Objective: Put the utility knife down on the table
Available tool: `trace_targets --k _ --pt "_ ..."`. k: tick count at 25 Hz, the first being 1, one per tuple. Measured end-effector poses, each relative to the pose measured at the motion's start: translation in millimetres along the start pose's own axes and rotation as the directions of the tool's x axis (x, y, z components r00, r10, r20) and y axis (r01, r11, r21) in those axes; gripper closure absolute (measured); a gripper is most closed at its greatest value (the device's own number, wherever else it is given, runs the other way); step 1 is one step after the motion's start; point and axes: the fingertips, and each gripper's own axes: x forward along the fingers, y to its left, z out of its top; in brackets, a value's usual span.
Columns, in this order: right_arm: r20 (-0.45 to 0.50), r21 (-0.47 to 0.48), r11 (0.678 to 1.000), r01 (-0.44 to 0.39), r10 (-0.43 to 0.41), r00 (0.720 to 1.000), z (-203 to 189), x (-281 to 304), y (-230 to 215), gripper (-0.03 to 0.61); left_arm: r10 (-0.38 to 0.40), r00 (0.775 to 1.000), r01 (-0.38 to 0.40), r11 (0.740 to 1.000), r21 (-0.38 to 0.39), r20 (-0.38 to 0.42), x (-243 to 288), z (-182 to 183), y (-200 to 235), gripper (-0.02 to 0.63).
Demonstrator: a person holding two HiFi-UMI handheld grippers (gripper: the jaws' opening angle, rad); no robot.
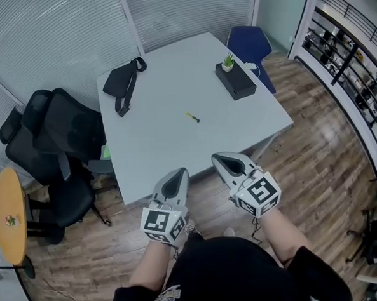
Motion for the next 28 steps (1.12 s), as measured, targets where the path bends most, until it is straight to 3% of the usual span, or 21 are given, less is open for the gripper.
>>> trace_targets --k 14,28 --pt "0.026 0.047 0.996 -0.082 0.081 0.996 -15 -58 6 0.575 0.074 0.997 -0.073 0.997 0.027 -0.016 -23 -16 -72 0.607" --pt "0.041 0.052 0.995 -0.085 0.083 0.996 -13 -78 12 0.575 0.076 0.997 -0.076 0.996 0.038 0.015 -33 -10 -92 0.607"
